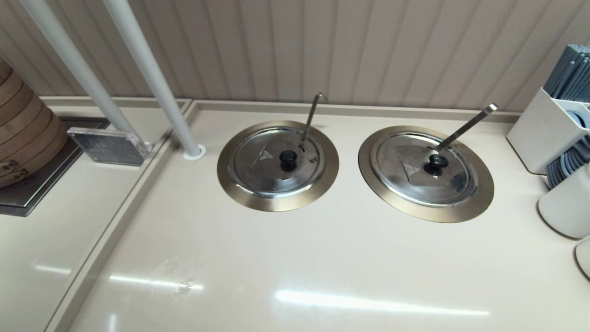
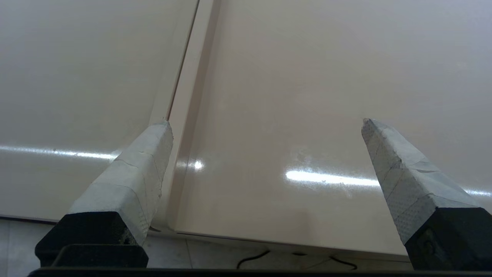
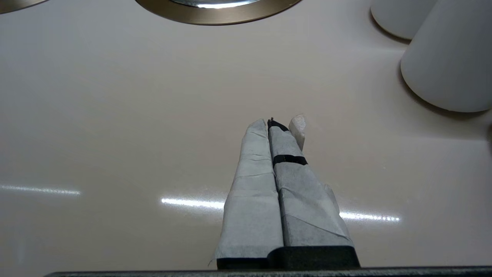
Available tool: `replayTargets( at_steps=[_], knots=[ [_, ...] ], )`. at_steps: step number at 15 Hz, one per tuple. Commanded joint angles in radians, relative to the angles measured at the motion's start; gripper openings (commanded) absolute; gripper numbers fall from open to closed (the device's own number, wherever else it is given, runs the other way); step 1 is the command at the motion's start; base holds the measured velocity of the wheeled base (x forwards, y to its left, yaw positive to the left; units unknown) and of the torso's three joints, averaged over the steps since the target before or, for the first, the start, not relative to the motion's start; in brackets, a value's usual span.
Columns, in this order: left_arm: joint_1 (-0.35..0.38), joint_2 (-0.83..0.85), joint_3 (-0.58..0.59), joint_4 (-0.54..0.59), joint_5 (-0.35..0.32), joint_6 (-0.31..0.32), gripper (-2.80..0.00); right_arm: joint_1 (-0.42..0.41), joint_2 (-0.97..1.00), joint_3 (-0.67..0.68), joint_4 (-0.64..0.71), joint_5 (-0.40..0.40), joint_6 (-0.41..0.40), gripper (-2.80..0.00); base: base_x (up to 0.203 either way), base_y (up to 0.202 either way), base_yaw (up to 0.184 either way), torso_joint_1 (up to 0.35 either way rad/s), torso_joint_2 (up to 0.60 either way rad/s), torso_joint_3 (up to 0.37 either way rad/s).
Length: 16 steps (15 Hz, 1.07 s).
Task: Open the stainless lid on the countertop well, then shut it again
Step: Open the lid
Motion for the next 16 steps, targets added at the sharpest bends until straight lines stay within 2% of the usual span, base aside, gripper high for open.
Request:
replayTargets(
  at_steps=[1,3,4,6,8,12,13,16],
  knots=[
    [0.001,0.002,0.0,0.001,0.009,0.001,0.0,0.0,0.002,0.0,0.0,0.0,0.0,-2.8,0.0,0.0,0.0,0.0,0.0,0.0],
    [0.001,0.003,-0.03,-0.013,-0.001,0.029,0.0,0.0,0.002,0.0,0.0,0.0,0.0,-2.8,0.0,0.0,0.0,0.0,0.0,0.0],
    [0.001,0.018,-0.087,-0.04,-0.022,0.031,0.0,0.0,0.002,0.0,0.0,0.0,0.0,-2.8,0.0,0.0,0.0,0.0,0.0,0.0],
    [0.002,0.136,-0.18,-0.096,-0.058,0.03,0.0,0.0,0.002,0.0,0.0,0.0,0.0,-2.8,0.0,0.0,0.0,0.0,0.0,0.0],
    [0.003,0.334,-0.284,-0.18,-0.072,0.018,0.0,0.0,0.002,0.0,0.0,0.0,0.0,-2.8,0.0,0.0,0.0,0.0,0.0,0.0],
    [0.002,0.786,-0.459,-0.447,-0.085,-0.054,0.0,0.0,0.002,0.0,0.0,0.0,0.001,-2.8,0.0,0.0,0.0,0.0,0.0,0.0],
    [-0.012,0.891,-0.505,-0.489,-0.087,-0.066,0.0,0.0,0.002,0.0,0.0,-0.001,0.001,-2.8,0.0,0.0,0.0,0.0,0.0,0.0],
    [-0.135,1.167,-0.612,-0.623,-0.083,-0.092,0.0,0.0,0.002,0.0,0.0,-0.001,0.001,-2.8,0.0,0.0,0.0,0.0,0.0,0.0]
  ],
)
